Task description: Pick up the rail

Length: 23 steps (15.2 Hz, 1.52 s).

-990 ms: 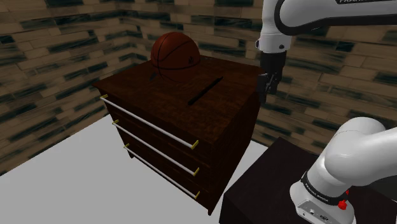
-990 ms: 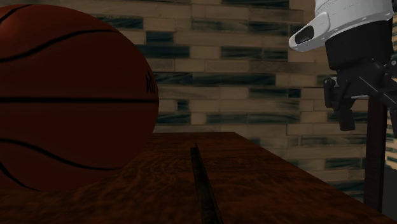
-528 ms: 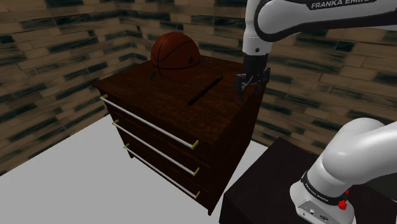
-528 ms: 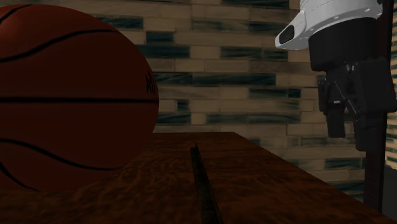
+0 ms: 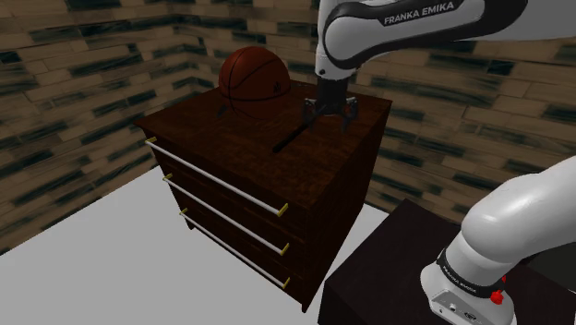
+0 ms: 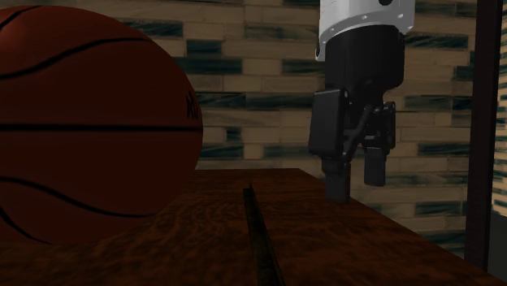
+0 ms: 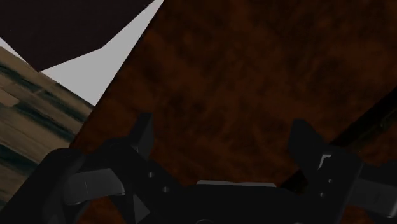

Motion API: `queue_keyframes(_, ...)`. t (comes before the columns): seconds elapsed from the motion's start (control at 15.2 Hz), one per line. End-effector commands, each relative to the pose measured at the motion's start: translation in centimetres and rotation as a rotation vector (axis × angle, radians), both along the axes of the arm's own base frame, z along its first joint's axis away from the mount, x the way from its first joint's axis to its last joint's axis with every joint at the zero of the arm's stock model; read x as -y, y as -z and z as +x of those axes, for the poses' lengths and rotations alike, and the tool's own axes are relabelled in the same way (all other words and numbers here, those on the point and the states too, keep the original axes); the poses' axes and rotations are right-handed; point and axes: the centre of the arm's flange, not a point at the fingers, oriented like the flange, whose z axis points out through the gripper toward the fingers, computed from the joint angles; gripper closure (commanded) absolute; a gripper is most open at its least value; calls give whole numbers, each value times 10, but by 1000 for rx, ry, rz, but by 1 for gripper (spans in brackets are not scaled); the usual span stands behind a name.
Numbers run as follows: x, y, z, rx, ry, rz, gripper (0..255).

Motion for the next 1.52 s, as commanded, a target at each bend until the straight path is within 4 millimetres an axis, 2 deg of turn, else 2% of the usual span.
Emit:
queue_keyframes(0.0, -2, 1, 24, 26, 132, -14, 0)
queue_keyframes(0.26, 6, 1, 69, 74, 377, -47, 0)
queue_keyframes(0.53, 24, -2, 110, 121, 621, -80, 0)
queue_keyframes(0.59, 25, -2, 112, 123, 631, -81, 0)
queue_keyframes(1.06, 25, 38, 112, 123, 631, -81, 0)
queue_keyframes(1.19, 25, 38, 112, 123, 631, -81, 0)
queue_keyframes(1.25, 25, 38, 112, 123, 631, -81, 255)
queue_keyframes(1.45, 24, 38, 111, 123, 631, -81, 255)
